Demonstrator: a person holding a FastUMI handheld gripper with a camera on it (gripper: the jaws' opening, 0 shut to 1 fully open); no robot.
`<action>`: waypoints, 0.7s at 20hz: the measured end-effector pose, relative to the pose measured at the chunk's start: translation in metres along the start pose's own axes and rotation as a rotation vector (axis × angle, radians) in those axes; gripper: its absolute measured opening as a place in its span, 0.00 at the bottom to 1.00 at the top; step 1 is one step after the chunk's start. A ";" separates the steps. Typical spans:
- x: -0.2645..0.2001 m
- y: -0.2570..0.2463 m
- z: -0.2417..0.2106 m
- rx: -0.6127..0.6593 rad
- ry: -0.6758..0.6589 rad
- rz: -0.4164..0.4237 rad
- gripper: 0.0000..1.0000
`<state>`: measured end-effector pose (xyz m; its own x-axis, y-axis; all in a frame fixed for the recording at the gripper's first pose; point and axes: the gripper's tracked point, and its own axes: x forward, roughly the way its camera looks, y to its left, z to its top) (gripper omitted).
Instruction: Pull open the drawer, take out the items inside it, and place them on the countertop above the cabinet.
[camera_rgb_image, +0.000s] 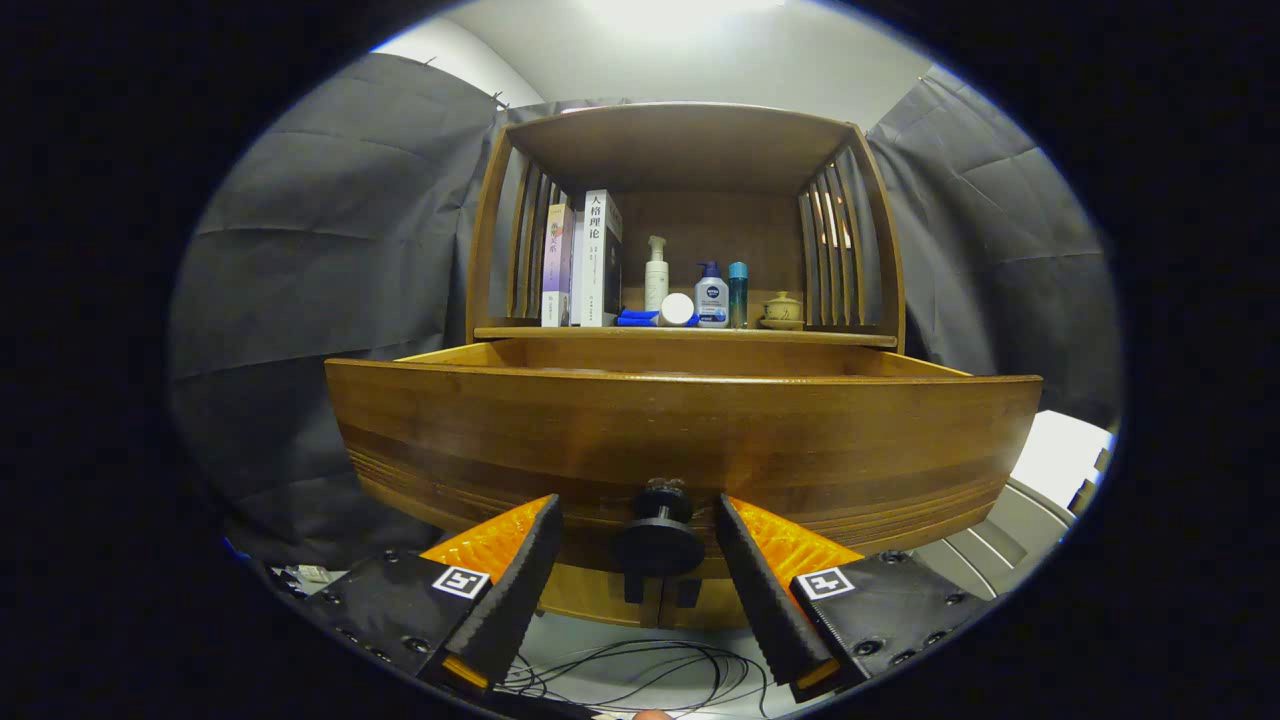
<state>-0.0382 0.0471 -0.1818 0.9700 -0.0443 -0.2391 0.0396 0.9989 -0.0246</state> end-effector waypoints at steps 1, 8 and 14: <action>0.000 0.000 0.000 0.004 0.001 -0.001 0.97; 0.012 -0.007 0.004 0.067 0.023 -0.050 0.97; 0.014 -0.004 0.005 0.068 0.009 -0.070 0.97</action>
<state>-0.0231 0.0424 -0.1802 0.9621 -0.1137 -0.2479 0.1236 0.9920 0.0246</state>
